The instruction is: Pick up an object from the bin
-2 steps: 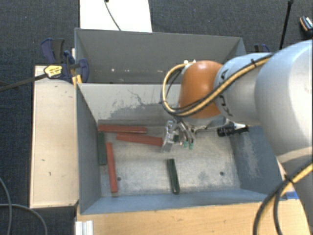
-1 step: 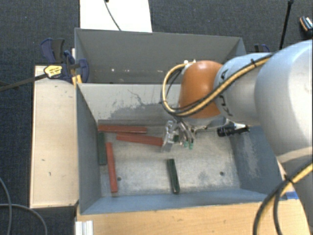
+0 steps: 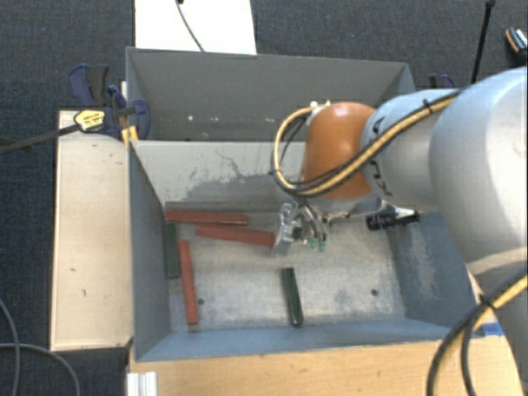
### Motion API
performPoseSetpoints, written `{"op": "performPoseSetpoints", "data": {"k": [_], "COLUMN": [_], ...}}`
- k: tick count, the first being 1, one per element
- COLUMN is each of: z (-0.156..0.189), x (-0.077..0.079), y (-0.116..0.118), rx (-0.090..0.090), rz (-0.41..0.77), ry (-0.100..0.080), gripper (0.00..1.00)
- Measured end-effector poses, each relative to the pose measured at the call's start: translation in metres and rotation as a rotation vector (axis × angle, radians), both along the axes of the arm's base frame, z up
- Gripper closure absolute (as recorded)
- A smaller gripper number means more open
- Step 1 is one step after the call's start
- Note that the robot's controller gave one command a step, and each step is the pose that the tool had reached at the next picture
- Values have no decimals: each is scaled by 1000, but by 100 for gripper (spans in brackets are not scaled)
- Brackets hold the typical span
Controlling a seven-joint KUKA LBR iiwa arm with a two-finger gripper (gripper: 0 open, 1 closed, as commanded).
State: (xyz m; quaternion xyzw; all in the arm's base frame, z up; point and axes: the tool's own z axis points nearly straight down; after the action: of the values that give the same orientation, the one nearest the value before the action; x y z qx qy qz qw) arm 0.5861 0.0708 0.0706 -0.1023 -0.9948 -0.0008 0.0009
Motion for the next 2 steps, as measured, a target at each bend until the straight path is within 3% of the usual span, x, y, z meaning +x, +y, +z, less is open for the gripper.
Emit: {"op": "performPoseSetpoints", "data": {"k": [2], "z": [0], "x": [0], "y": [0], "rx": [0], "rz": [-1], "ry": [0], "gripper": [100]}}
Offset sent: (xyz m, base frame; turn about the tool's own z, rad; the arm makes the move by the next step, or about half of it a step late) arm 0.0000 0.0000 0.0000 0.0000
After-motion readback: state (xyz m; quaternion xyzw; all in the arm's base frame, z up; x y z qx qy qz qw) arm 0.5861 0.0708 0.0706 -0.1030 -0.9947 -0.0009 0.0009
